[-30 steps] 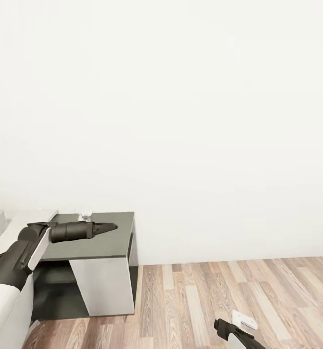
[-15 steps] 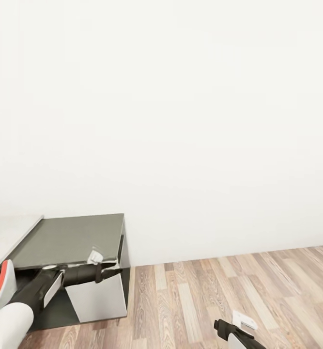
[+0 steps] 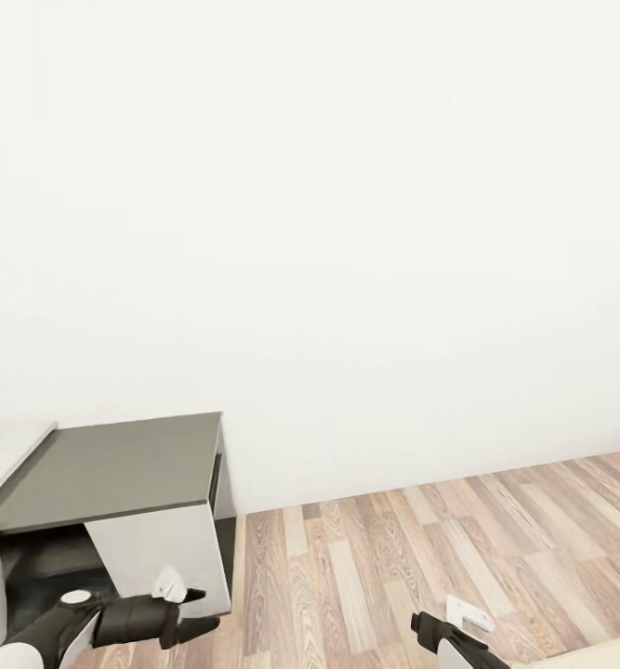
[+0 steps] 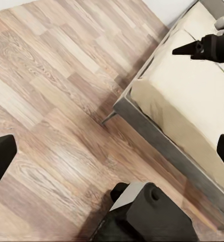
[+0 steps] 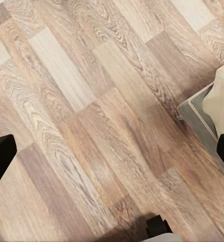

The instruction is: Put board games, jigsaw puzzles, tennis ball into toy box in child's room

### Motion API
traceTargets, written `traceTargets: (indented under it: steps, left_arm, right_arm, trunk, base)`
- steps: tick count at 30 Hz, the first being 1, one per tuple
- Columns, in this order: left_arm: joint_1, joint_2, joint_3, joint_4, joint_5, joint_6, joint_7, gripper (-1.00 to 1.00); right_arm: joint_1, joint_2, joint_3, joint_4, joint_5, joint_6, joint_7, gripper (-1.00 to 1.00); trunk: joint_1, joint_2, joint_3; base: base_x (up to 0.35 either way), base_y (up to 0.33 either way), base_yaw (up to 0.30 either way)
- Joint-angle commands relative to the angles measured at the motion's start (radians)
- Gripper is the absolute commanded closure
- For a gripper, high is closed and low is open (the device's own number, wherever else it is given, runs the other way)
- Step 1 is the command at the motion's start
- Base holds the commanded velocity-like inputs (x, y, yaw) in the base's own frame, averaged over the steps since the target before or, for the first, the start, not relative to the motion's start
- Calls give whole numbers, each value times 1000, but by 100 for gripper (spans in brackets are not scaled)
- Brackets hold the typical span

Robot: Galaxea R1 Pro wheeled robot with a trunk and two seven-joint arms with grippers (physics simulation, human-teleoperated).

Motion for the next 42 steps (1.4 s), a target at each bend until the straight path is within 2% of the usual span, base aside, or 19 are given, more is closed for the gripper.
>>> traceTargets:
  steps: [1, 4, 6, 13, 15, 16, 17, 18, 20, 21, 22, 23, 24, 27, 32, 37, 40, 42]
  left_arm:
    - [9, 0, -4, 2, -16, -14, 17, -100]
    - [43, -3, -4, 6, -37, -21, 99, -100]
    - [66, -5, -4, 8, -44, -30, 191, -100]
    - [97, -7, -4, 54, -47, -48, 425, -100]
    - [101, -13, -3, 90, -48, -54, 532, -100]
    - [102, -16, -3, 99, -48, -57, 561, -100]
    - [106, -22, -3, 116, -48, -66, 623, -100]
    - [109, -25, -3, 124, -48, -70, 655, -100]
    - [122, -42, -3, 149, -47, -87, 792, -100]
    - [126, -47, -3, 153, -47, -89, 826, -100]
    - [136, -60, -3, 159, -47, -92, 891, -100]
    - [141, -67, -3, 161, -47, -92, 922, -100]
    - [148, -79, -3, 165, -47, -93, 977, -100]
    - [161, -102, -3, 169, -45, -92, 1072, -100]
    - [176, -114, -3, 171, -43, -94, 1120, -100]
    - [193, -115, -3, 174, -42, -95, 1127, -100]
    - [212, -116, -2, 175, -41, -97, 1128, -100]
    - [239, -115, -2, 176, -38, -100, 1130, -100]
  right_arm:
    - [-1, -1, 8, -3, -4, 5, -8, -100]
    - [-1, -1, 8, -3, -4, 5, -8, -100]
    - [-1, -1, 8, -3, -4, 5, -8, -100]
    - [-1, 1, 10, -3, -3, 5, -8, -100]
    - [-1, 3, 11, -3, -3, 5, -8, -100]
    - [-1, 5, 11, -3, -3, 5, -8, -100]
    - [-1, 9, 11, -3, -3, 5, -8, -100]
    - [0, 12, 11, -3, -2, 5, -8, -100]
    - [0, 19, 16, -3, -2, 5, -8, -100]
    - [0, 20, 18, -3, -2, 5, -8, -100]
    - [0, 22, 22, -3, -2, 5, -8, -100]
    - [1, 22, 25, -3, -2, 5, -8, -100]
    - [1, 24, 30, -3, -2, 5, -8, -100]
    - [1, 27, 43, -3, -1, 5, -8, -100]
    - [0, 29, 53, -3, -3, 5, -8, -100]
    - [1, 30, 54, 7, -8, 7, -9, -100]
    - [1, 45, 54, 35, -8, 9, -9, -100]
    - [1, 74, 53, 67, -7, 9, -9, -100]
  trunk:
    - [1, -2, -2]
    - [1, -2, -2]
    - [1, -2, -2]
    - [1, -2, -2]
    - [1, -2, -2]
    - [1, -2, -2]
    - [1, -2, -2]
    - [1, -2, -2]
    - [1, -2, -2]
    - [1, -2, -2]
    - [1, -2, -2]
    - [1, -2, -2]
    - [1, -2, -2]
    - [1, -2, -2]
    - [1, -2, -2]
    - [1, -2, -2]
    - [1, -2, -2]
    - [1, -2, -2]
  base:
    - [0, 0, -41]
    - [0, 0, -19]
    - [0, 0, -7]
    - [0, 0, -1]
    - [0, 0, 0]
    - [0, 0, 0]
    - [0, 0, 0]
    - [0, 0, 0]
    - [0, 0, 0]
    - [0, 0, 0]
    - [0, 0, 0]
    - [0, 0, 0]
    - [0, 0, 0]
    - [0, 0, 0]
    - [-8, 0, 0]
    - [-109, 0, 0]
    - [-210, 0, 0]
    - [-178, 0, 0]
